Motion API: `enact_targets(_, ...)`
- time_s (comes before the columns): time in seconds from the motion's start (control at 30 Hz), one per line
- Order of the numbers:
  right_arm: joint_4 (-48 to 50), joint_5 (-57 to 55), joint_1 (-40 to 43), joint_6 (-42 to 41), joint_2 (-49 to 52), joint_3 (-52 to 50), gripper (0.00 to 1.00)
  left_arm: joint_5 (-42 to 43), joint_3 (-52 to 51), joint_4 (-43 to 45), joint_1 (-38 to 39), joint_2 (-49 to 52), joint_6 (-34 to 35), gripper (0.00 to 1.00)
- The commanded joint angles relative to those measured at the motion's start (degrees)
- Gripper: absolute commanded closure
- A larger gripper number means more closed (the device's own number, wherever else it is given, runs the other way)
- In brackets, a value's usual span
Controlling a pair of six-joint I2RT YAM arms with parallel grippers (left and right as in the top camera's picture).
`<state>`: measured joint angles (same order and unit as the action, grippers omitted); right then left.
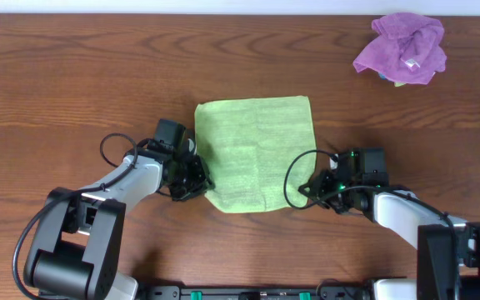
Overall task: Fold the cloth
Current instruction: 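Grasp the near corners and fold the near half back over the far half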
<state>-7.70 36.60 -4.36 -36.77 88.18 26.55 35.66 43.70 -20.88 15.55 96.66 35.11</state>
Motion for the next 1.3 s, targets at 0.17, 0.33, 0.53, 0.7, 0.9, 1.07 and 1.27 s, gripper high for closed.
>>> enact_targets(0.17, -9.55, -6.19, -0.72, 3.28, -4.44, -3.08, 0.99, 0.13, -0.55, -6.8, 0.13, 0.28, -8.22, 0.94)
enact_targets(0.33, -14.67, -6.36, -0.98, 4.09, -10.25, -3.08, 0.99, 0.17, -0.55, -10.4, 0.13, 0.28, -9.9, 0.94)
enact_targets(0.53, -20.79, -6.78, -0.98, 4.57, -17.05, -3.08, 0.99, 0.17, -0.55, -15.76, 0.13, -1.49, -12.5, 0.94)
enact_targets(0.7, -25.68, -6.73, -0.98, 4.68, -21.75, -3.08, 0.99, 0.2, -0.55, -18.86, 0.13, -6.16, -12.83, 0.94)
enact_targets(0.9, -29.62, -4.81, -0.98, 3.96, -28.39, -3.08, 0.99, 0.37, -0.55, -21.77, 0.13, -12.79, -11.61, 0.94)
enact_targets(1.07, -28.17, -5.62, -0.98, 1.18, -33.77, -2.97, 0.99, 0.26, -0.55, -19.91, 0.13, -15.06, -7.87, 0.94)
enact_targets(1.27, -21.24, -6.95, -0.96, -0.79, -34.47, -2.97, 0.99, -0.37, -0.55, -14.73, 0.13, -15.04, -5.03, 0.94)
